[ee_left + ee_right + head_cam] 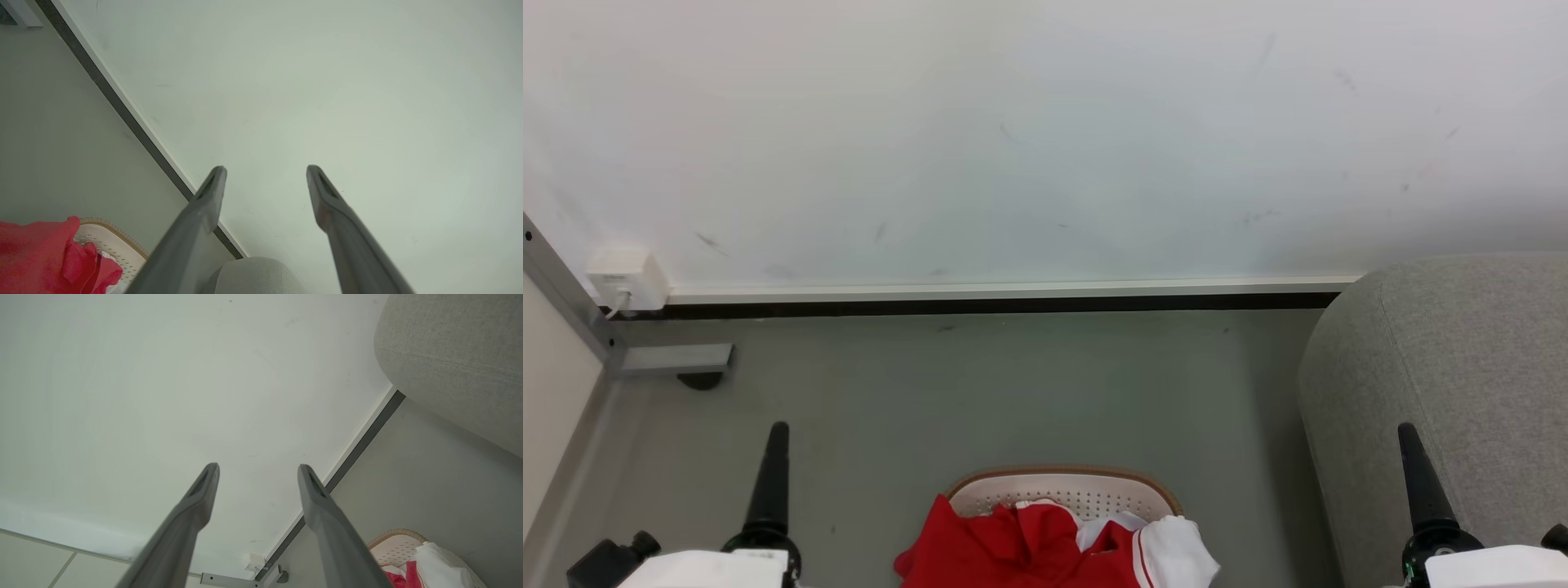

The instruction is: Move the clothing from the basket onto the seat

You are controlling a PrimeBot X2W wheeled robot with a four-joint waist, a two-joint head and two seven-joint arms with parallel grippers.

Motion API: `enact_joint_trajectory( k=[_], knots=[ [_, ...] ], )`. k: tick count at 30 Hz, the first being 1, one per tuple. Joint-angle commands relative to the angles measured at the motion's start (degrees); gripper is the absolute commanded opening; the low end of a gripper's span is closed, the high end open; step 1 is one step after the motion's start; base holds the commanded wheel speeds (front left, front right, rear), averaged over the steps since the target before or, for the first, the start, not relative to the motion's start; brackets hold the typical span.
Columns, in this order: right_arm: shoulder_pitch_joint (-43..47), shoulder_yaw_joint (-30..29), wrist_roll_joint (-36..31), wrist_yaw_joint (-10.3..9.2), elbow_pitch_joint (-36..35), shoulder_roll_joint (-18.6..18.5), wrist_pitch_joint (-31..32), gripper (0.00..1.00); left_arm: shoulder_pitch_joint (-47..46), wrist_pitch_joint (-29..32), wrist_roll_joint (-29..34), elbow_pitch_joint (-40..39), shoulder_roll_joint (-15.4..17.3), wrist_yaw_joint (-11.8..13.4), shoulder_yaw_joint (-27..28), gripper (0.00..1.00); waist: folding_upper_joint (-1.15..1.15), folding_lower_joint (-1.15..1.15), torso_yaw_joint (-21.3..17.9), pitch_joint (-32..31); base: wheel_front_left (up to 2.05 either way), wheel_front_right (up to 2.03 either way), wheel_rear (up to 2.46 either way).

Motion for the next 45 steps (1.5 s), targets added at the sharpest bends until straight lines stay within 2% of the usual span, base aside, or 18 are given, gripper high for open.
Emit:
enact_joint_trajectory(
  k=[1,9,11,12,21,33,45],
  knots=[
    [-1.3,0.5,-2.3,-0.03,-1.2,-0.7,-0.6,1.00,-0.4,-0.6,3.3,-1.4,0.5,-0.2,-0.1,1.00,0.00,0.00,0.0,0.0,0.00,0.00,0.00],
    [-1.2,1.4,-11.8,-0.04,-2.2,-0.9,-2.3,1.00,0.4,-2.3,14.8,-3.2,0.5,-0.3,-0.7,1.00,0.00,0.00,-0.1,-0.1,0.00,0.00,0.00],
    [-1.2,1.5,-13.0,-0.04,-2.3,-0.9,-2.5,1.00,0.5,-2.5,16.1,-3.4,0.5,-0.3,-0.8,1.00,0.00,0.00,-0.1,-0.2,0.00,0.00,0.00],
    [-1.1,1.9,-15.6,-0.04,-2.4,-0.9,-2.9,1.00,0.6,-2.8,18.9,-3.5,0.6,-0.1,-1.0,1.00,0.00,0.00,-0.1,-0.2,0.00,0.00,0.00],
    [-0.8,3.1,-27.6,-0.05,-1.1,-1.0,-4.5,1.00,0.7,-4.6,30.1,-2.9,1.6,1.6,-2.9,1.00,0.00,0.00,-0.1,-0.4,0.00,0.00,0.00],
    [-1.2,4.8,-39.3,-0.06,0.1,-0.9,-6.4,1.00,0.9,-6.4,37.3,-2.7,2.4,3.0,-3.9,1.00,0.00,0.00,-0.1,-0.6,0.00,0.00,0.00],
    [-0.6,4.3,-46.3,-0.07,1.0,-0.3,-8.0,1.00,1.4,-8.2,43.7,-3.2,2.8,3.4,-4.5,1.00,0.00,0.00,-0.1,-0.8,0.00,0.00,0.00]
  ],
)
